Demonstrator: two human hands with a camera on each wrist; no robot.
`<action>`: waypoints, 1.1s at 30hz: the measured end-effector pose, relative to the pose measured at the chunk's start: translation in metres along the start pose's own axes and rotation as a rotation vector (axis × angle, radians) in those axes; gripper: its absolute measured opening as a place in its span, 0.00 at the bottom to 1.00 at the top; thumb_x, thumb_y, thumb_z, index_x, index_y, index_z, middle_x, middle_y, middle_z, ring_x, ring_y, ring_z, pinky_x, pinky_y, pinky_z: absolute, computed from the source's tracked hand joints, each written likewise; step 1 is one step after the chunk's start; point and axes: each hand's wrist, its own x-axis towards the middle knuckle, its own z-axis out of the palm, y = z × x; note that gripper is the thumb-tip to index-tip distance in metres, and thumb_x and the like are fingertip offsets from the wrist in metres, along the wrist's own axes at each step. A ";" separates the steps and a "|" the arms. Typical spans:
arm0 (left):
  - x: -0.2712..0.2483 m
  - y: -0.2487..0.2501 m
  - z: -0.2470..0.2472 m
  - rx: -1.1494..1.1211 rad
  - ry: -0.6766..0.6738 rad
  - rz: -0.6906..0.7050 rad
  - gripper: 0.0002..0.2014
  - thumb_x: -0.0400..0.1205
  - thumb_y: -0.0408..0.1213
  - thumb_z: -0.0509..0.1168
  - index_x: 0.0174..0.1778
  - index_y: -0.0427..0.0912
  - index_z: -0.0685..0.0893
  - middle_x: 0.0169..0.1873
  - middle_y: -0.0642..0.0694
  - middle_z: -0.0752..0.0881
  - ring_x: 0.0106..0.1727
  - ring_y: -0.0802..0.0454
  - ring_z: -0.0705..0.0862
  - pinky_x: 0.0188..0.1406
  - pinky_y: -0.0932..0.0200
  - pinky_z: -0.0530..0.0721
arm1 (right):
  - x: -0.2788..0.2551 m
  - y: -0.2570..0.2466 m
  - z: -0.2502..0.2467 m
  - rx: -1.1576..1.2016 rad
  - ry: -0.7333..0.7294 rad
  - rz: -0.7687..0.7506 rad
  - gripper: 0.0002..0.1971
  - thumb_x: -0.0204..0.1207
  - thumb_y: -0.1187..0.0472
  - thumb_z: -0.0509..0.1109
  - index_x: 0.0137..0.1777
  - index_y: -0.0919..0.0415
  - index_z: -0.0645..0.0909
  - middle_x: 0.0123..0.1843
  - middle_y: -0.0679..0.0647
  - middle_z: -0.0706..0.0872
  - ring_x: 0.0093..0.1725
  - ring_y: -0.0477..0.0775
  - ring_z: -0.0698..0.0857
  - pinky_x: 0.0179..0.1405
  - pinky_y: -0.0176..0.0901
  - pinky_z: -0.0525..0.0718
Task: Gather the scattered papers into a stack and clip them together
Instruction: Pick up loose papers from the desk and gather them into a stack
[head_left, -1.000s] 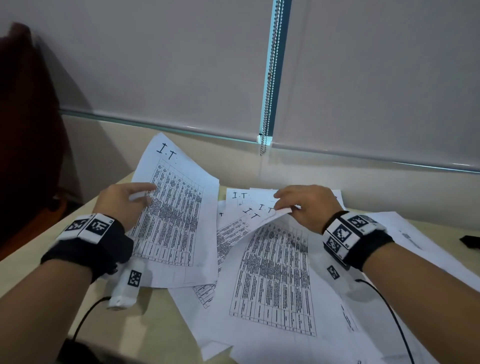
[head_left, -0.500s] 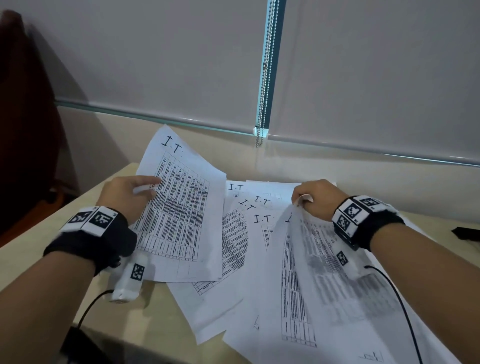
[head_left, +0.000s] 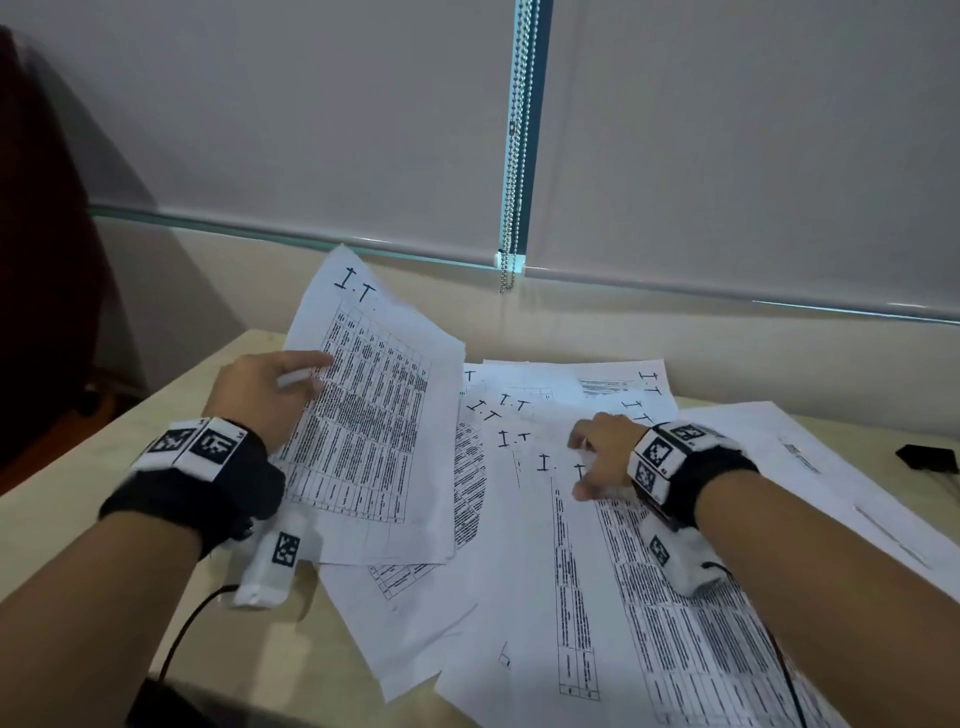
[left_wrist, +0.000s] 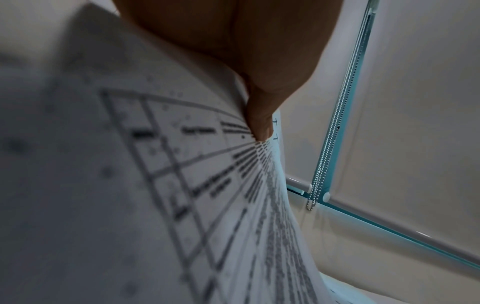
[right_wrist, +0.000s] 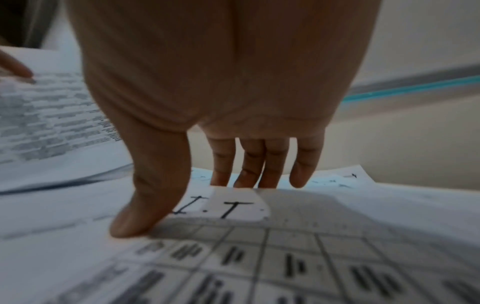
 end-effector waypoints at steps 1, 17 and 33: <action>-0.001 0.001 -0.001 0.007 0.011 0.012 0.10 0.79 0.35 0.69 0.53 0.52 0.89 0.36 0.42 0.84 0.21 0.50 0.73 0.16 0.79 0.70 | 0.000 0.001 0.000 0.038 0.016 0.009 0.33 0.63 0.45 0.77 0.67 0.54 0.72 0.62 0.53 0.78 0.60 0.55 0.78 0.58 0.47 0.79; -0.037 0.084 0.011 -0.286 0.084 0.484 0.34 0.76 0.29 0.71 0.68 0.68 0.67 0.41 0.66 0.84 0.46 0.41 0.88 0.49 0.56 0.84 | -0.060 -0.043 -0.149 0.531 0.784 -0.464 0.10 0.66 0.58 0.80 0.40 0.54 0.80 0.56 0.49 0.83 0.56 0.46 0.80 0.56 0.32 0.76; -0.015 0.035 0.015 -0.419 0.076 0.013 0.16 0.70 0.38 0.77 0.50 0.35 0.87 0.41 0.40 0.88 0.39 0.51 0.83 0.42 0.59 0.78 | -0.055 -0.041 -0.154 0.576 1.029 -0.416 0.22 0.68 0.57 0.77 0.63 0.52 0.78 0.53 0.49 0.82 0.49 0.46 0.79 0.53 0.31 0.75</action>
